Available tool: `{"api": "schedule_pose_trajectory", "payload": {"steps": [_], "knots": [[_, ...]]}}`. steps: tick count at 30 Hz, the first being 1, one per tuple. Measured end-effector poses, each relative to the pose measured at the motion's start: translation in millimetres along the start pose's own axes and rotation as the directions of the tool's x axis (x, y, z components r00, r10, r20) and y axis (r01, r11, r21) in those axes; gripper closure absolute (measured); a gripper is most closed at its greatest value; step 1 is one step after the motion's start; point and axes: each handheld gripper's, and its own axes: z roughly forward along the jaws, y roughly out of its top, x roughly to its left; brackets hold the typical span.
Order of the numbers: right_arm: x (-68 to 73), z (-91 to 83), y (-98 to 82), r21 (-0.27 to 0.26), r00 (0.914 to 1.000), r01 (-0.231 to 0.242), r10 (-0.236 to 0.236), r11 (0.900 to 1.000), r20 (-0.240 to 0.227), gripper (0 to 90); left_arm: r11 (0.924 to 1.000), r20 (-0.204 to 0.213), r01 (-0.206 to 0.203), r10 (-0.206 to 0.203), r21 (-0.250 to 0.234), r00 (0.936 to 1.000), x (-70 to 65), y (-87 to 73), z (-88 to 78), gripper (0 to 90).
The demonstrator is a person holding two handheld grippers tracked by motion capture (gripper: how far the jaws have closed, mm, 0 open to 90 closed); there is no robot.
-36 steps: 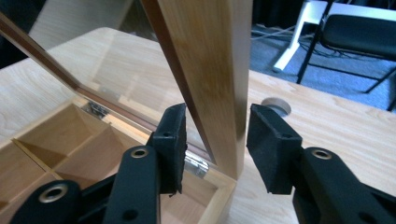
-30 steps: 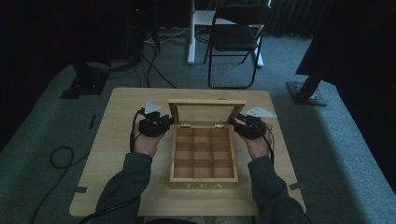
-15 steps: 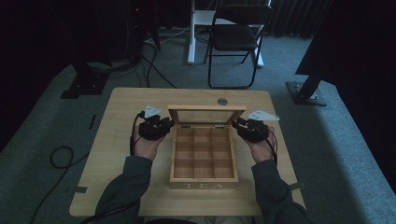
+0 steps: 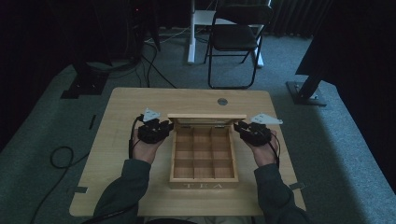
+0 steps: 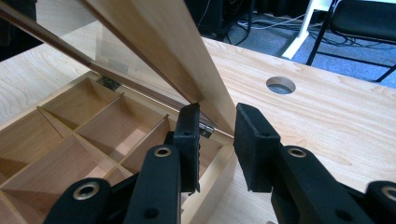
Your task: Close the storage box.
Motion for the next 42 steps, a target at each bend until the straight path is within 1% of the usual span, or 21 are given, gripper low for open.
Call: {"api": "schedule_pose_trajectory", "payload": {"steps": [5,6,8,10,15,20,23,29,30,32,42], "knots": [[1.5,-1.6,-2.8,0.004,1.0,-0.005,0.005,1.0,-0.004,71.2,1.0,0.004,-0.009,0.009,0.002,0.9999,-0.1,-4.0,-0.6,70.4],[1.5,-2.0,-3.3,0.005,1.0,-0.003,0.003,1.0,-0.006,71.2,1.0,0.012,-0.004,0.004,0.0,0.9999,0.2,-4.9,-0.4,70.2],[1.7,-2.4,-4.1,0.005,1.0,-0.006,0.006,1.0,-0.007,71.2,1.0,0.012,-0.004,0.004,0.0,0.9999,0.2,-4.9,-0.4,70.1],[1.2,-3.5,-7.1,0.01,0.9998,-0.017,0.017,1.0,-0.009,71.3,1.0,0.024,0.0,0.0,0.007,0.9997,1.1,-8.7,0.0,69.7],[1.2,-4.1,-11.2,0.019,0.9996,-0.023,0.023,1.0,-0.018,71.4,0.9998,0.026,-0.008,0.008,0.015,0.9996,-0.1,-12.2,1.1,69.7],[0.8,-5.1,-15.6,0.015,0.9983,-0.047,0.048,0.999,-0.033,71.4,0.9997,0.033,-0.015,0.014,0.017,0.9994,-0.7,-15.6,1.7,69.8],[1.3,-6.0,-17.8,0.017,0.9983,-0.044,0.044,0.999,-0.037,71.4,0.9997,0.035,-0.019,0.018,0.018,0.9992,-1.2,-18.0,1.6,69.8],[2.0,-7.2,-22.0,0.022,0.9981,-0.041,0.042,0.999,-0.046,71.2,0.9999,0.049,-0.005,0.004,0.012,0.9988,-1.0,-24.2,1.5,69.7],[2.1,-7.4,-22.6,0.024,0.9981,-0.038,0.039,0.999,-0.047,71.2,0.9999,0.052,-0.009,0.009,0.011,0.9986,-0.6,-25.2,1.4,69.7],[2.3,-7.5,-24.0,0.025,0.9981,-0.036,0.038,0.999,-0.048,70.9,0.9999,0.055,-0.004,0.004,0.011,0.9985,-0.9,-27.0,1.7,69.7],[3.5,-7.4,-30.8,0.032,0.9976,-0.041,0.042,0.999,-0.055,69.9,0.9997,0.055,-0.01,0.009,0.021,0.9984,-2.3,-32.9,2.4,69.8]]}}
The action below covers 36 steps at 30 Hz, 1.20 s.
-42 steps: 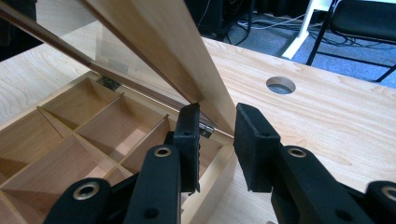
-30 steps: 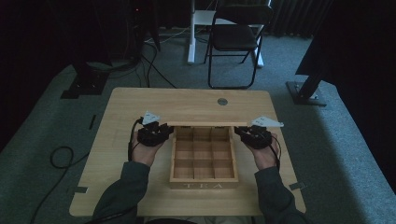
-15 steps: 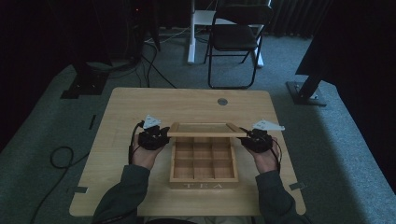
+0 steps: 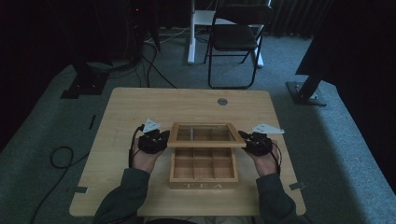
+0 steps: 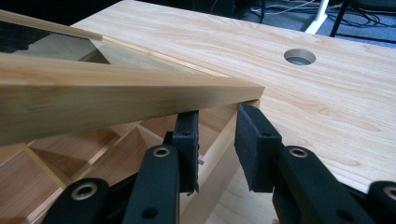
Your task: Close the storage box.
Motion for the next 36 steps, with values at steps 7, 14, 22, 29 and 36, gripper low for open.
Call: {"api": "schedule_pose_trajectory", "payload": {"steps": [7,14,22,29,36], "knots": [[0.5,-0.3,-2.1,-0.002,1.0,-0.001,0.001,1.0,-0.003,69.9,1.0,0.007,0.0,0.0,-0.004,1.0,-0.7,-2.1,-0.9,69.9],[1.0,-0.3,-4.2,-0.005,0.9999,-0.006,0.006,1.0,-0.009,69.9,1.0,0.012,-0.003,0.003,-0.001,0.9999,-0.8,-4.1,-1.4,69.9],[2.5,-0.4,-6.0,-0.001,0.9999,0.002,-0.002,1.0,-0.013,69.9,1.0,0.015,-0.007,0.007,-0.001,0.9999,-1.6,-7.1,-1.8,70.3],[3.2,-1.0,-7.9,-0.006,0.9998,0.002,-0.002,1.0,-0.018,69.9,0.9999,0.019,-0.01,0.01,-0.002,0.9998,-1.7,-8.7,-2.9,70.3],[4.3,-2.3,-9.2,-0.011,0.9997,0.002,-0.002,1.0,-0.022,69.8,1.0,0.022,-0.006,0.007,-0.006,0.9997,-2.3,-10.3,-3.6,70.3]]}}
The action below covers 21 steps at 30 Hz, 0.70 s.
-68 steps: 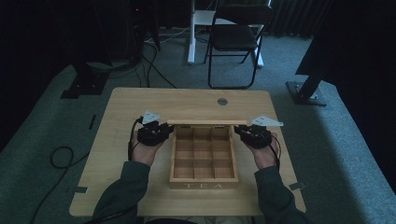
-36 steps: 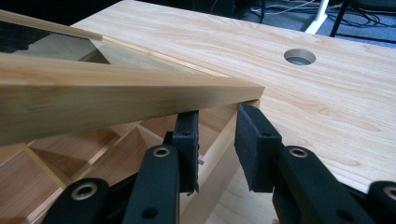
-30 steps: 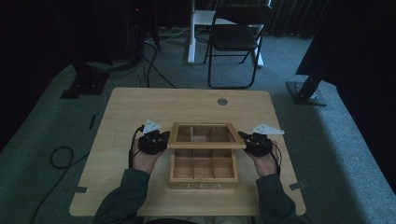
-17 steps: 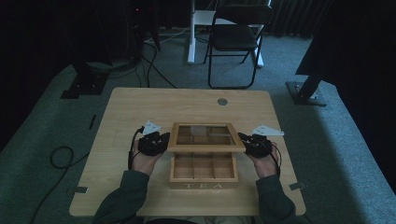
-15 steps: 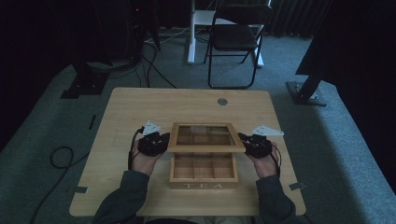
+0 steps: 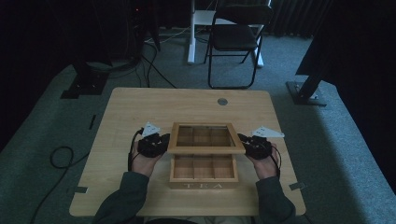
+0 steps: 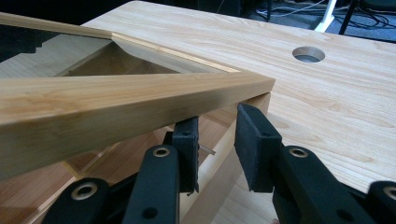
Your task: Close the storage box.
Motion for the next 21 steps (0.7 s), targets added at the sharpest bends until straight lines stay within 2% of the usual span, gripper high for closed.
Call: {"api": "schedule_pose_trajectory", "payload": {"steps": [9,21], "knots": [[1.0,-1.0,-3.3,0.001,1.0,-0.001,0.001,1.0,-0.002,69.8,0.9998,-0.002,-0.019,0.019,0.007,0.9998,0.5,-2.7,-1.4,69.1],[1.9,-0.9,-7.1,0.009,1.0,0.001,-0.001,1.0,-0.003,69.8,0.9999,0.001,-0.01,0.01,0.006,1.0,2.1,-8.1,-3.9,68.6]]}}
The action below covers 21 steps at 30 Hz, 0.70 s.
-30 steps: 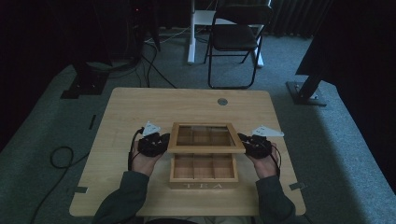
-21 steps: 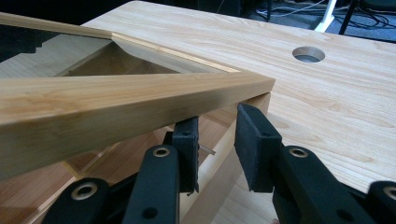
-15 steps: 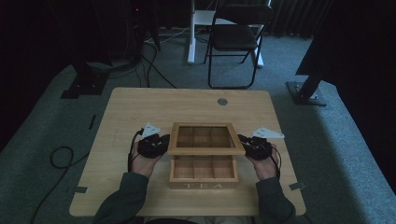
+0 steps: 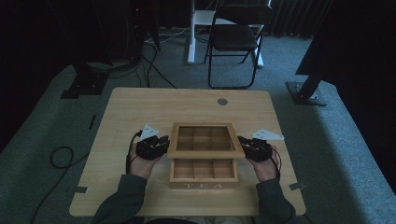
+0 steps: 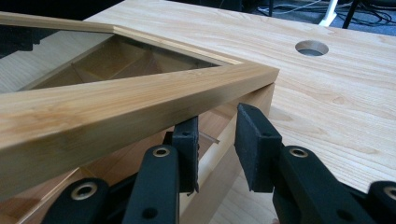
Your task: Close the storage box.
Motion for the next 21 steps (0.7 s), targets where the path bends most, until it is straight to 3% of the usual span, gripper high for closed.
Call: {"api": "schedule_pose_trajectory", "payload": {"steps": [21], "knots": [[0.6,0.6,-5.7,0.002,1.0,-0.001,0.001,1.0,-0.003,69.8,1.0,0.002,0.007,-0.007,0.005,1.0,-0.9,-5.1,0.5,68.6]]}}
